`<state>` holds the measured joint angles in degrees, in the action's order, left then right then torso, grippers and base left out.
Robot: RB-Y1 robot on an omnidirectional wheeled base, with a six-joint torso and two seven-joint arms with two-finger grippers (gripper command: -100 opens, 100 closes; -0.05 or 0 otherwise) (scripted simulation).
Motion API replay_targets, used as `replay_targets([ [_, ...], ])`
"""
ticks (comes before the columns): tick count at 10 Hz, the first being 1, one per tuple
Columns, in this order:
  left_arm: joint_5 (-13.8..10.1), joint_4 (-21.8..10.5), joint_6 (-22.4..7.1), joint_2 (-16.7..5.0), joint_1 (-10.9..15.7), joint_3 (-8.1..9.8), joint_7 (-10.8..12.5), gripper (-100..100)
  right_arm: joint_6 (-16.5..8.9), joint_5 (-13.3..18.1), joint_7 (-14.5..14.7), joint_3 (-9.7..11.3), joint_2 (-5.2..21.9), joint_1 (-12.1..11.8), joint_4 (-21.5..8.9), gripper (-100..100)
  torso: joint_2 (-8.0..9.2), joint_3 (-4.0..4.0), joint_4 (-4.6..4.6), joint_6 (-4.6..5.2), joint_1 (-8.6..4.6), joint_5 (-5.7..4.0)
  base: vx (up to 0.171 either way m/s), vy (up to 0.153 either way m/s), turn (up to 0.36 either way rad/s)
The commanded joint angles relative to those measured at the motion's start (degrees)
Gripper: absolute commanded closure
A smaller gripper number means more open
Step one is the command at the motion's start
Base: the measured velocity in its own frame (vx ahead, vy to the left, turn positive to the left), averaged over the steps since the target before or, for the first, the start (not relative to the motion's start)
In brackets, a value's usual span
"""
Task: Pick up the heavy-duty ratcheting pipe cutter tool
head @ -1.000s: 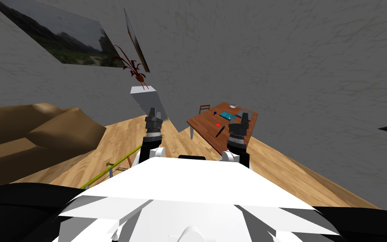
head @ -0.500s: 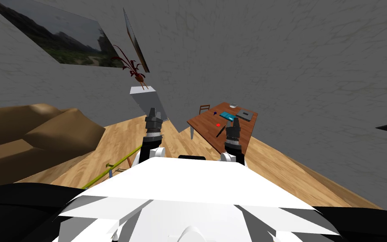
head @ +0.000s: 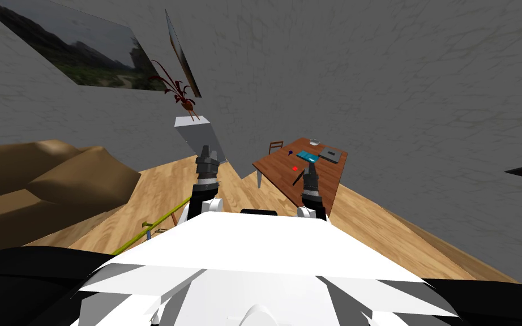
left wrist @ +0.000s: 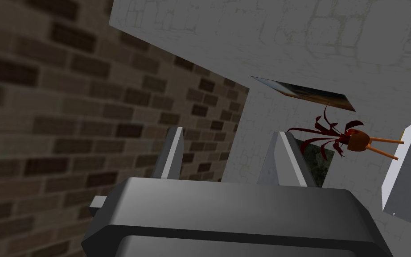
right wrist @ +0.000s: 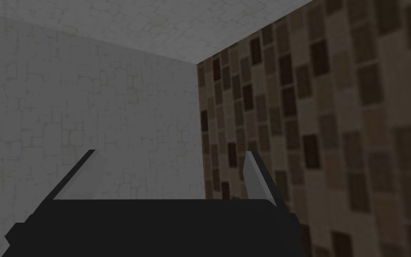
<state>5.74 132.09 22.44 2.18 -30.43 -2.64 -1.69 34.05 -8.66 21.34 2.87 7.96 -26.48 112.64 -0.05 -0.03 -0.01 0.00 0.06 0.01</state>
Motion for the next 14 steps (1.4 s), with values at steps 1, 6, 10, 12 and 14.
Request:
replay_targets([
  [1, 0.0, 0.0, 0.0, 0.0, 0.0, 0.00, 0.0, 0, 0.3, -0.1, 1.8, 0.0, 0.2, 0.2, -2.2, -100, 0.00, 0.00, 0.00, 0.00, 0.00, 0.00, 0.015, 0.026, -0.013],
  [6, 0.0, 0.0, 0.0, 0.0, 0.0, 0.00, 0.0, 0, 2.5, -0.9, 9.8, -1.0, 2.3, 1.9, -11.3, -100, -0.04, -0.03, -0.01, 0.00, 0.05, 0.02, 0.024, 0.037, -0.019],
  [10, 0.0, 0.0, 0.0, 0.0, 0.0, 0.00, 0.0, 0, 4.0, -1.6, 16.2, -2.0, 3.7, 3.2, -18.5, -100, -0.07, -0.04, -0.02, 0.00, 0.08, 0.02, 0.030, 0.043, -0.022],
  [12, 0.0, 0.0, 0.0, 0.0, 0.0, 0.00, 0.0, 0, 4.8, -1.9, 19.0, -2.6, 4.4, 4.0, -22.1, -100, -0.09, -0.05, -0.02, 0.00, 0.07, 0.02, 0.036, 0.045, -0.019],
  [14, 0.0, 0.0, 0.0, 0.0, 0.0, 0.00, 0.0, 0, 5.7, -2.3, 22.0, -3.3, 5.1, 4.8, -25.5, -100, -0.10, -0.06, -0.02, 0.00, 0.07, 0.03, 0.048, 0.045, -0.026],
])
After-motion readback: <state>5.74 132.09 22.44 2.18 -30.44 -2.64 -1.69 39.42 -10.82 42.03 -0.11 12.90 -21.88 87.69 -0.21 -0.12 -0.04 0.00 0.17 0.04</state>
